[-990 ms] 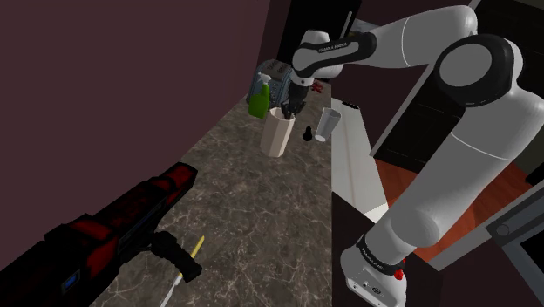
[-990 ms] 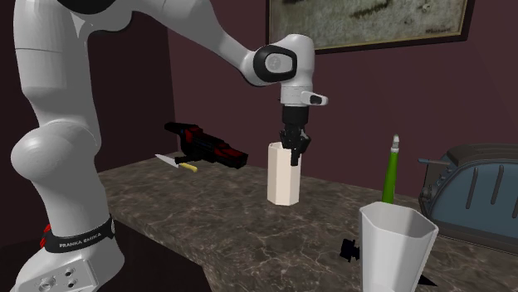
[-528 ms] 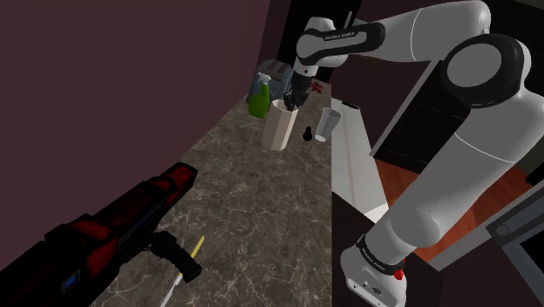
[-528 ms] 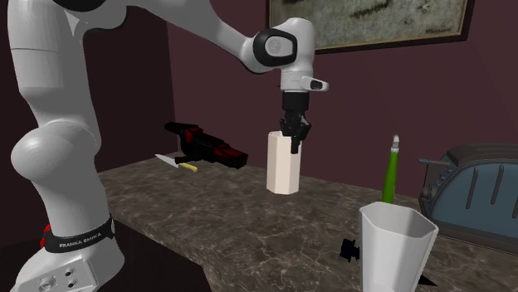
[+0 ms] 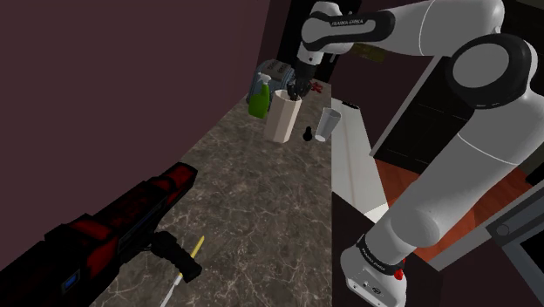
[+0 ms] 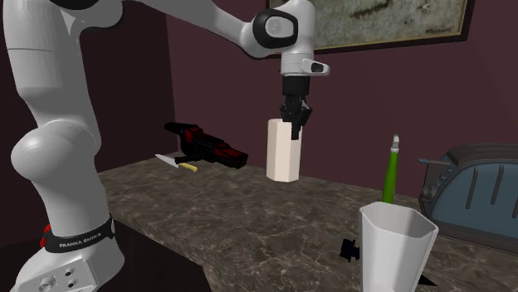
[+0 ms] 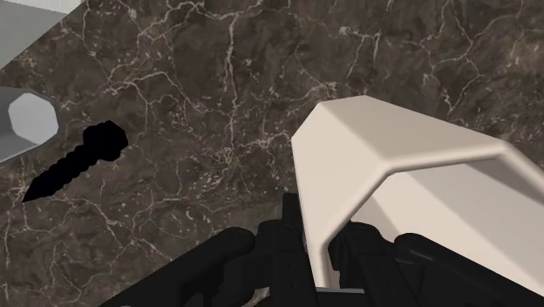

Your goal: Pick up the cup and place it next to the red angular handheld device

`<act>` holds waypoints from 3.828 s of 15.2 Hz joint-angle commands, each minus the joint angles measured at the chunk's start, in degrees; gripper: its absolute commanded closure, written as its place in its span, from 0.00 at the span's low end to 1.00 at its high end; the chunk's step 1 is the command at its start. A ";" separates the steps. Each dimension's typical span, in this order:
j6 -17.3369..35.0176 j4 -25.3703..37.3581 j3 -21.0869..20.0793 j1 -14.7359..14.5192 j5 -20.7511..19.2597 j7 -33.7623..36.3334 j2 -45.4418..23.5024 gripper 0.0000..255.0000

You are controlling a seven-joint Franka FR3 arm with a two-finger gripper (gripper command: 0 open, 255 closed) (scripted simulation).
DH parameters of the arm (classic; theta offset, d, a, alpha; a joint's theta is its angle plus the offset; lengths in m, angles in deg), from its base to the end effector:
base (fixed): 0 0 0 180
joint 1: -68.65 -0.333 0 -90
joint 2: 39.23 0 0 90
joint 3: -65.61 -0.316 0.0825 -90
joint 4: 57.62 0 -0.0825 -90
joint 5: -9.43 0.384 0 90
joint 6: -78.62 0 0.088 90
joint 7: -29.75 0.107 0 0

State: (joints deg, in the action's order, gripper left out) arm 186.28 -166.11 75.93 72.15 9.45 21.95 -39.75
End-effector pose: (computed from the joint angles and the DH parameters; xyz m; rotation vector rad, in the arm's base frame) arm 0.5446 -0.1337 0.4922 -3.1339 0.1650 0.0365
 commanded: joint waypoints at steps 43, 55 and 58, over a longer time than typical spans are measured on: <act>-23.59 6.94 -6.71 -5.10 -0.82 11.89 16.72 1.00; -25.67 -5.94 -16.64 -9.71 3.81 25.89 31.91 1.00; -26.46 -7.64 -19.43 -10.91 5.72 29.56 34.63 1.00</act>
State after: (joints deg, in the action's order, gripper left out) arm 159.76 -173.43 57.67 61.68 14.45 49.98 -5.52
